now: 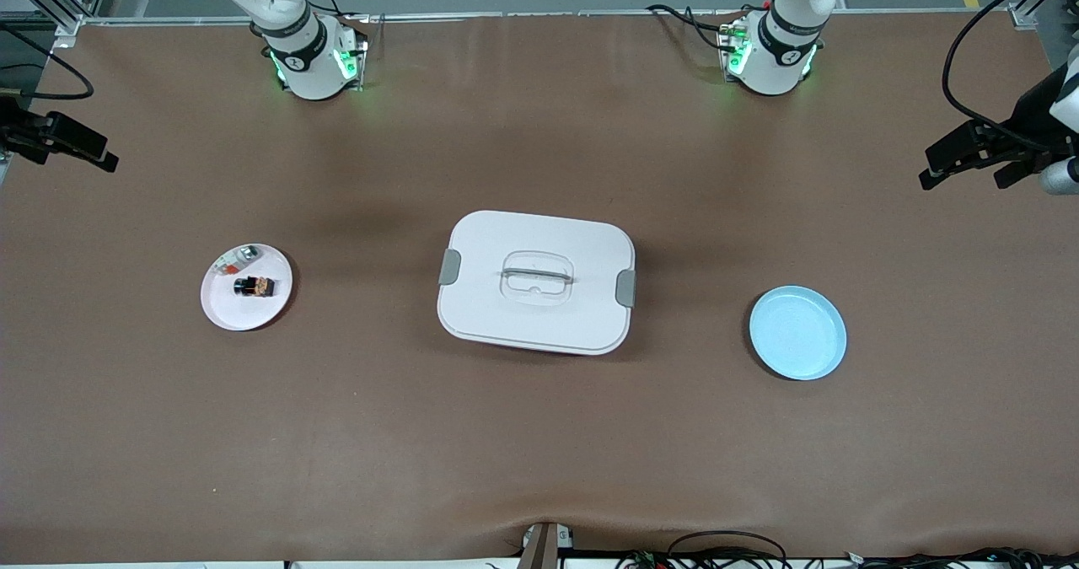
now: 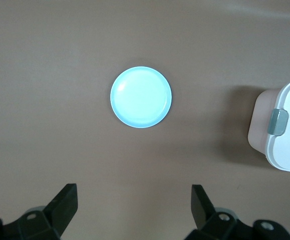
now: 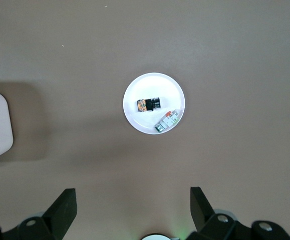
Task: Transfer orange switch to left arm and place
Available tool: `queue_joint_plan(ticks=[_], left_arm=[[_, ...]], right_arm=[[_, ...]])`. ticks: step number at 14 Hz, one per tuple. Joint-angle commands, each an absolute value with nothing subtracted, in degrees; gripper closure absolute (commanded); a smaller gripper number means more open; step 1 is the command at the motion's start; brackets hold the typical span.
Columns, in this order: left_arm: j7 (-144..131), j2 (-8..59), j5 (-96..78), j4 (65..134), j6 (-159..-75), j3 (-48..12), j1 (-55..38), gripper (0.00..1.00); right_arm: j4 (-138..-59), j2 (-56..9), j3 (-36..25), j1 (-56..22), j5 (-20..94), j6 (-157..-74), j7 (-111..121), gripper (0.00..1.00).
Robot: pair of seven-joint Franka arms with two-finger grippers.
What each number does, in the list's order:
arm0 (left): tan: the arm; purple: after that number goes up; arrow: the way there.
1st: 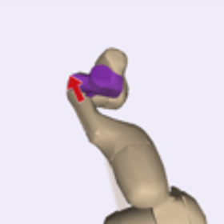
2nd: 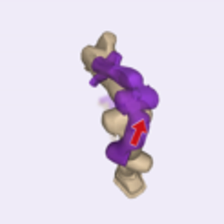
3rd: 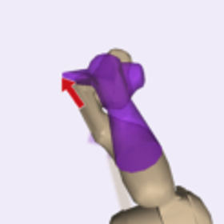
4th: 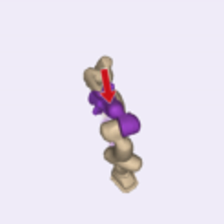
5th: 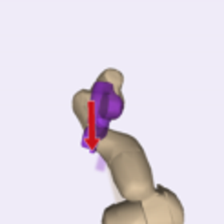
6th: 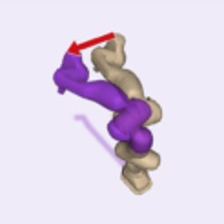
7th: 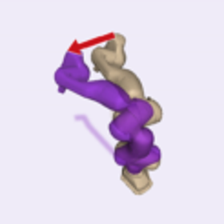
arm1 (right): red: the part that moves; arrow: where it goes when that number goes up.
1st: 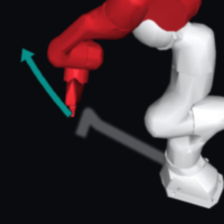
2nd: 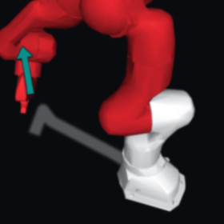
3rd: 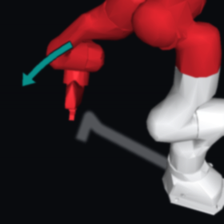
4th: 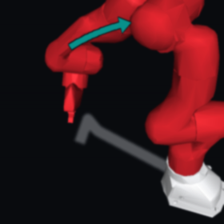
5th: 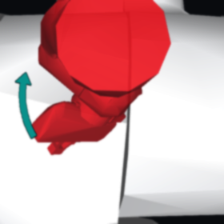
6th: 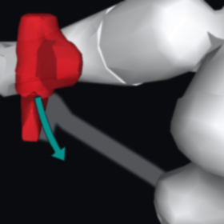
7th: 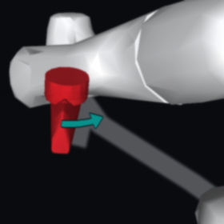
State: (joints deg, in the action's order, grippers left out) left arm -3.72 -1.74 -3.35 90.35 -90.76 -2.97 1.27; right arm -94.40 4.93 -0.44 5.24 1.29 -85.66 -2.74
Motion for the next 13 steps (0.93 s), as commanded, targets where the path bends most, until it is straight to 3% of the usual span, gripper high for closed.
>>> queue_joint_plan(ticks=[1,13], left_arm=[[-2.9,-1.93,-2.2,90.08,-89.65,-3.43,1.67,0.0],[-2.81,-1.58,-2.29,89.56,-89.38,-3.16,1.76,0.0]], right_arm=[[-95.45,6.33,0.35,6.15,0.79,-85.87,-2.72,0.0],[-93.61,5.45,0.35,5.8,0.97,-85.43,-1.5,0.0]])
